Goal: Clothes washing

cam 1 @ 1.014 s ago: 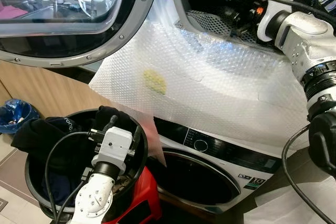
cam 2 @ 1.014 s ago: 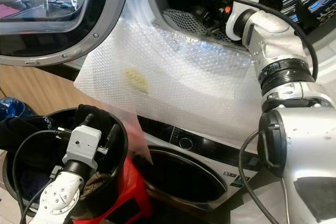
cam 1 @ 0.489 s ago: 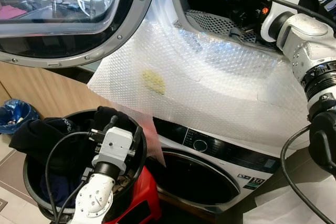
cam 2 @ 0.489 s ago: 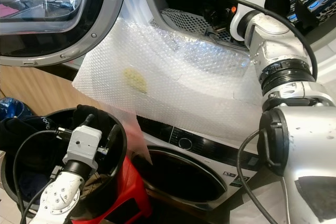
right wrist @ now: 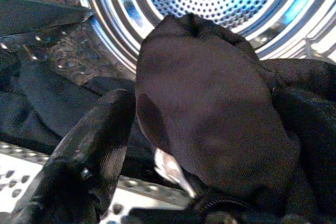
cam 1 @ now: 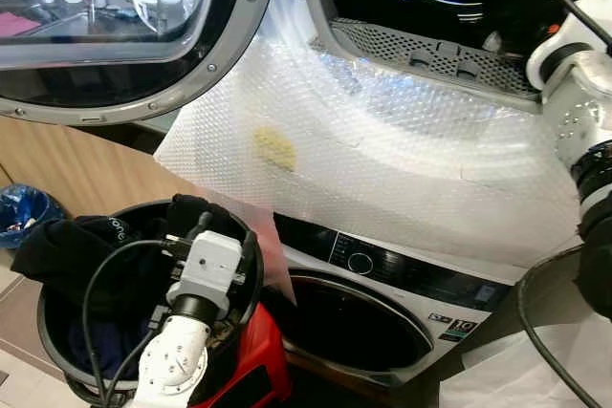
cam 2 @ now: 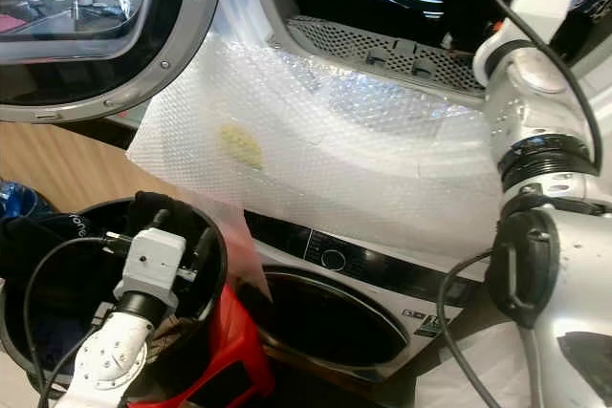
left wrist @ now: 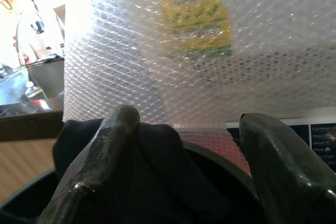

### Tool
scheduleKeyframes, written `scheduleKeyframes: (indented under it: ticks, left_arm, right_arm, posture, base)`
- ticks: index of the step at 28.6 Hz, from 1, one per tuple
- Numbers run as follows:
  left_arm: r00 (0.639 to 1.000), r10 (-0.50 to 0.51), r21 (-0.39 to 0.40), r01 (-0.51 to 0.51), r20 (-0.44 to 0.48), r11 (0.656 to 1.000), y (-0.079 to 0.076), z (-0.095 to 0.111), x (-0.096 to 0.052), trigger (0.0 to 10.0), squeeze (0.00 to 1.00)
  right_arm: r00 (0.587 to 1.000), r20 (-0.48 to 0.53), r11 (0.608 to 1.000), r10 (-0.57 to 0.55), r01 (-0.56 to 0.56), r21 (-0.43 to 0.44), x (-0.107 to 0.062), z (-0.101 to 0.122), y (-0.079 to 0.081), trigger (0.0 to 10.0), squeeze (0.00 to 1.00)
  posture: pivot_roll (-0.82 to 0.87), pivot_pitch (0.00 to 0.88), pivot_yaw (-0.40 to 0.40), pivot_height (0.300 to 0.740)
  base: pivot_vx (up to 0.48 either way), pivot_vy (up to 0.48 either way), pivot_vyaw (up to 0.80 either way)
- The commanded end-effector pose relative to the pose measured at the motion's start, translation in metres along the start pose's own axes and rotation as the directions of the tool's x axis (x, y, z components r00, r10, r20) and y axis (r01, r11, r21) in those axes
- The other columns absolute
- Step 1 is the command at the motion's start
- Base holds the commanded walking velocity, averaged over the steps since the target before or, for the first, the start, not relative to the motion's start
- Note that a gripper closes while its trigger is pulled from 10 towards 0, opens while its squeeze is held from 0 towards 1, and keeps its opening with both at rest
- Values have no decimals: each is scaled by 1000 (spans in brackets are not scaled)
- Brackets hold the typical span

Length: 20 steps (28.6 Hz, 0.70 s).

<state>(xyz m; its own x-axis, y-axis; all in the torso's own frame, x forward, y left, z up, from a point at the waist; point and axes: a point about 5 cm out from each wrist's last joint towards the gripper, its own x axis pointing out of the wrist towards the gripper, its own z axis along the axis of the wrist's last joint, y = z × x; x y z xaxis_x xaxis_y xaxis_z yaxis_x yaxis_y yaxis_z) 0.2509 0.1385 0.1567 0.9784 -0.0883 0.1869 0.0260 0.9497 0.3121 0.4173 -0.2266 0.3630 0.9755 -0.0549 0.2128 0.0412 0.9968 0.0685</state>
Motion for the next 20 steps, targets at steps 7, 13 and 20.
scheduleKeyframes:
  ticks: [7, 13, 20]
  left_arm:
    - [1000, -12, -15, 13, 25, 1000, -2, 7, 0, 10000, 0]
    - [1000, -14, -19, 14, 28, 1000, -2, 6, 0, 10000, 0]
    - [999, -34, -20, 35, 33, 999, -3, 6, 1, 10000, 0]
  right_arm:
    - [966, 212, 947, 144, -197, 254, -2, 33, 3, 10000, 0]
    - [870, 341, 846, 355, -455, 279, -9, 40, 6, 10000, 0]
    - [573, 440, 564, 692, -809, 166, -33, 17, 7, 10000, 0]
  posture:
    - [114, 120, -100, 740]
    - [113, 105, -96, 740]
    - [103, 86, -82, 740]
  base:
    - [0, 0, 0]
    - [0, 0, 0]
    - [0, 0, 0]
